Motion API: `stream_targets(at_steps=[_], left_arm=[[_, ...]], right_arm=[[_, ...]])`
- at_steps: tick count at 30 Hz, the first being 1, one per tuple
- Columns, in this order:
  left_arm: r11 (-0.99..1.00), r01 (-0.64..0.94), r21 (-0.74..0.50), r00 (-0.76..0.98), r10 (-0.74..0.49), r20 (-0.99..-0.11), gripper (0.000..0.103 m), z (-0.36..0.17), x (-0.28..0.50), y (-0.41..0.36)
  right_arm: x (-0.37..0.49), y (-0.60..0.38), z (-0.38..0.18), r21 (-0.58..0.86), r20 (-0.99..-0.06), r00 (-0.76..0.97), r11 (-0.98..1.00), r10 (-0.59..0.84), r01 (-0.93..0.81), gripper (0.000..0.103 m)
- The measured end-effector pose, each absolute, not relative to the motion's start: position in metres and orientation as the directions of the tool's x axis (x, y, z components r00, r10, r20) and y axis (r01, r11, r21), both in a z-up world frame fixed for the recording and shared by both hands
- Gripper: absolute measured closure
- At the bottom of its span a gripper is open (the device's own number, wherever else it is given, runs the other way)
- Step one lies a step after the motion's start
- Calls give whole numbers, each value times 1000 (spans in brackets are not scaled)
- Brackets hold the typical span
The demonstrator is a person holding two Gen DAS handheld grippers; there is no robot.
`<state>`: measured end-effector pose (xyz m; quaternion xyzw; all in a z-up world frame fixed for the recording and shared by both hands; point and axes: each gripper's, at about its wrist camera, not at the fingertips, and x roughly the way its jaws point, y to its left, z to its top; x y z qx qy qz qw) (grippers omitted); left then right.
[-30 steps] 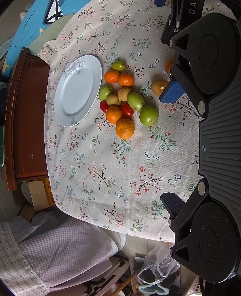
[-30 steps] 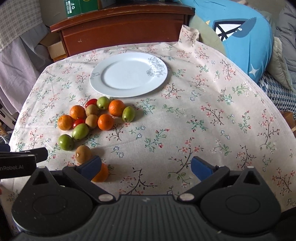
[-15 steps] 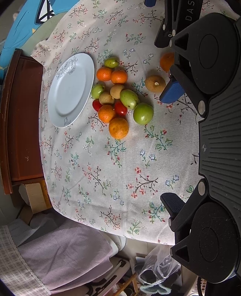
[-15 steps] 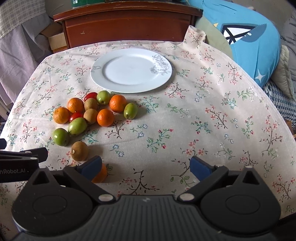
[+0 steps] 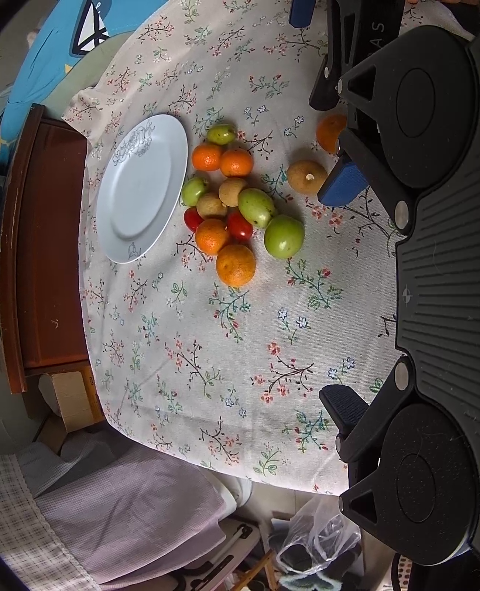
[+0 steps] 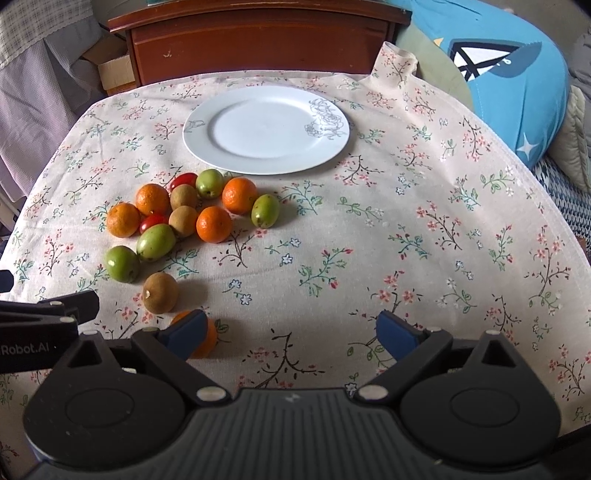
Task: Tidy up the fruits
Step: 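Move both tools toward the fruit cluster beside the white plate, then grasp a small tangerine with the right tool while the left tool grasps a green fruit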
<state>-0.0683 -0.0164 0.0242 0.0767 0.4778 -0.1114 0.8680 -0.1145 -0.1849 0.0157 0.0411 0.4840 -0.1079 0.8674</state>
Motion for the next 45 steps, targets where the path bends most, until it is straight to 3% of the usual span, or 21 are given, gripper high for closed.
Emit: stream_targets(at_steps=[21,34,39,45], left_arm=[[965,258,45,531,-103,-841,0,25,-69,-17],[930,365,48,536,-168,-828,1,45,-62,-6],[928,372,-10,530,-221,-819,2,42,-63,1],[932,363,-12,548,-224,-806,4,41,-60,3]], right_arm=[[-113,-179,14,-64,-849,507,982,-148,179,9],[-132,-193,20,38,-819,574,995,-20,88,13],[-140,-198,14,124,-813,577,992,82,34,21],[-135,-189,8,177,-802,576,984,156,-21,41]])
